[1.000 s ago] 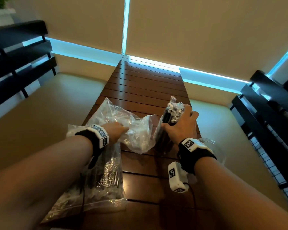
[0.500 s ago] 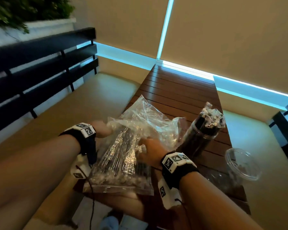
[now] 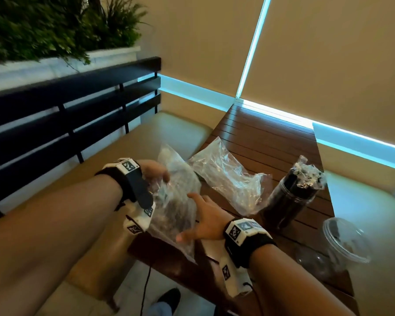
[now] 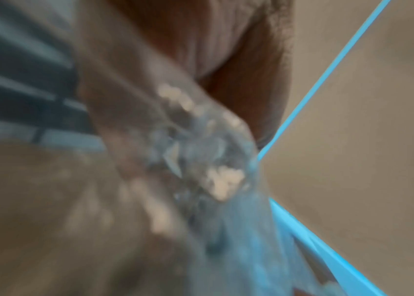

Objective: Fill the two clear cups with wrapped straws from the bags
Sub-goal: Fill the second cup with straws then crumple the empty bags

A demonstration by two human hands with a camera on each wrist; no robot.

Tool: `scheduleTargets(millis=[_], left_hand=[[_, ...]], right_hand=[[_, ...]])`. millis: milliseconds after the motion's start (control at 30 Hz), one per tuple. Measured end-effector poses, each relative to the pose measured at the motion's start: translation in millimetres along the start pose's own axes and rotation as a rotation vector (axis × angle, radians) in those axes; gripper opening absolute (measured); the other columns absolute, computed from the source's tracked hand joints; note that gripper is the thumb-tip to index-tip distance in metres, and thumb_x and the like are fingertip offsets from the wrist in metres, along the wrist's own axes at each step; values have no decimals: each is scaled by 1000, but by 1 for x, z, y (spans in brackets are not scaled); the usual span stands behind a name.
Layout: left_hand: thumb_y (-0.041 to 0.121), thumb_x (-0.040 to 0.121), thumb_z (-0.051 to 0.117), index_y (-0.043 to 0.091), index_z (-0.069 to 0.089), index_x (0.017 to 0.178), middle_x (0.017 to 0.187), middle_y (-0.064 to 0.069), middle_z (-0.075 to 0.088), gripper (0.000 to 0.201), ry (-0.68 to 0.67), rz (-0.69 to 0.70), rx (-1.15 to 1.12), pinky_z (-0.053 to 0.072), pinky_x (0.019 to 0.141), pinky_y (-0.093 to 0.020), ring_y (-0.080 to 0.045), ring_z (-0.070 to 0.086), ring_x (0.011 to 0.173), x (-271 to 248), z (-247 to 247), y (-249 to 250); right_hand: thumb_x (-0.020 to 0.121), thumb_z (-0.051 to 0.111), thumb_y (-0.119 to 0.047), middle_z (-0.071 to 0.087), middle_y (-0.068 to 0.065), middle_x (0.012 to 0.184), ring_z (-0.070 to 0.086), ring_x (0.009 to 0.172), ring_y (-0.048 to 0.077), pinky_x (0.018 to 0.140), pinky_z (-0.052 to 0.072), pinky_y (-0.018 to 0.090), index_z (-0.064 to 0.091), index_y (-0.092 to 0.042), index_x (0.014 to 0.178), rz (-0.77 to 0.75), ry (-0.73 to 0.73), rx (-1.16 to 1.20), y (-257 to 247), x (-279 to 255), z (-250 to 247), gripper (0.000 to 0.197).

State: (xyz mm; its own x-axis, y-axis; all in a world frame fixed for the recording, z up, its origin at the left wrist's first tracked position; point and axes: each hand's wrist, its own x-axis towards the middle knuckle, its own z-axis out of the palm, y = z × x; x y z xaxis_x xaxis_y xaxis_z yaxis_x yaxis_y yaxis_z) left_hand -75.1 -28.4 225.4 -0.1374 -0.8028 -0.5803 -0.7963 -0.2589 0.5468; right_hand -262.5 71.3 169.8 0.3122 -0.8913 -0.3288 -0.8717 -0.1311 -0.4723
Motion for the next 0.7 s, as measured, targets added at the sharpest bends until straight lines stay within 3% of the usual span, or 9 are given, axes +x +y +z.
scheduleTargets(millis=[167, 267, 333, 433, 500, 533, 600, 633, 700], left_hand=[[14, 100, 47, 7, 48, 77, 55, -9, 50, 24, 120, 3, -41, 37, 36, -18, -15, 47, 37, -59, -45, 12], [15, 96, 54, 9, 52, 78, 69, -6, 50, 19, 160, 36, -161, 40, 36, -18, -14, 48, 54, -79, -46, 16], [16, 97, 53, 10, 53, 84, 68, -3, 54, 15, 206, 116, -214, 44, 37, -17, -16, 51, 57, -85, -47, 23], [16, 96, 59, 7, 61, 81, 55, 7, 63, 17, 181, 237, -284, 55, 67, -25, -7, 61, 49, -106, -61, 38], [19, 89, 71, 5, 67, 85, 70, 17, 60, 15, 81, 495, -265, 48, 71, -14, 6, 58, 63, -109, -79, 53], [26, 90, 69, 8, 65, 92, 80, 17, 59, 19, 50, 534, -522, 48, 72, -14, 5, 60, 71, -112, -83, 64], [39, 95, 58, 9, 54, 102, 89, -2, 56, 31, 232, 475, -769, 56, 72, -32, -16, 65, 85, -138, -73, 84], [44, 96, 55, 9, 51, 104, 87, -7, 54, 36, 257, 378, -741, 57, 68, -38, -24, 66, 87, -147, -66, 91], [46, 95, 56, 7, 54, 103, 84, -6, 54, 39, 276, 408, -545, 59, 64, -37, -26, 67, 85, -163, -46, 107]], right_hand=[[54, 86, -61, 26, -2, 150, 39, 131, 23, 105, 42, 39, 11, -36, 148, -202, 110, 9, -45, -22, -22, 123], [55, 88, -56, 31, -3, 142, 40, 120, 15, 98, 41, 26, 20, -29, 146, -319, 265, 20, -58, -42, -26, 117], [65, 86, -46, 41, -2, 123, 44, 101, 11, 79, 38, 14, 39, -19, 132, -416, 473, 40, -60, -56, -31, 86], [84, 64, -43, 51, -3, 92, 48, 74, 14, 60, 39, 24, 47, -23, 94, -493, 809, 8, -59, -78, -49, 28], [90, 53, -33, 54, -3, 83, 47, 67, 12, 58, 37, 24, 53, -22, 84, -495, 980, 0, -57, -86, -65, 13], [91, 53, -26, 57, -2, 81, 49, 67, 13, 59, 40, 25, 59, -19, 83, -480, 1053, 16, -57, -89, -73, 13], [92, 58, -14, 61, -4, 80, 54, 68, 12, 65, 43, 17, 68, -14, 82, -393, 1161, 113, -59, -95, -94, 13], [92, 60, -13, 62, -6, 79, 55, 69, 10, 66, 40, 8, 70, -14, 82, -319, 1200, 176, -60, -99, -105, 14], [93, 61, -18, 66, -8, 80, 59, 73, 7, 66, 37, 3, 73, -15, 84, -143, 1228, 312, -59, -102, -123, 15]])
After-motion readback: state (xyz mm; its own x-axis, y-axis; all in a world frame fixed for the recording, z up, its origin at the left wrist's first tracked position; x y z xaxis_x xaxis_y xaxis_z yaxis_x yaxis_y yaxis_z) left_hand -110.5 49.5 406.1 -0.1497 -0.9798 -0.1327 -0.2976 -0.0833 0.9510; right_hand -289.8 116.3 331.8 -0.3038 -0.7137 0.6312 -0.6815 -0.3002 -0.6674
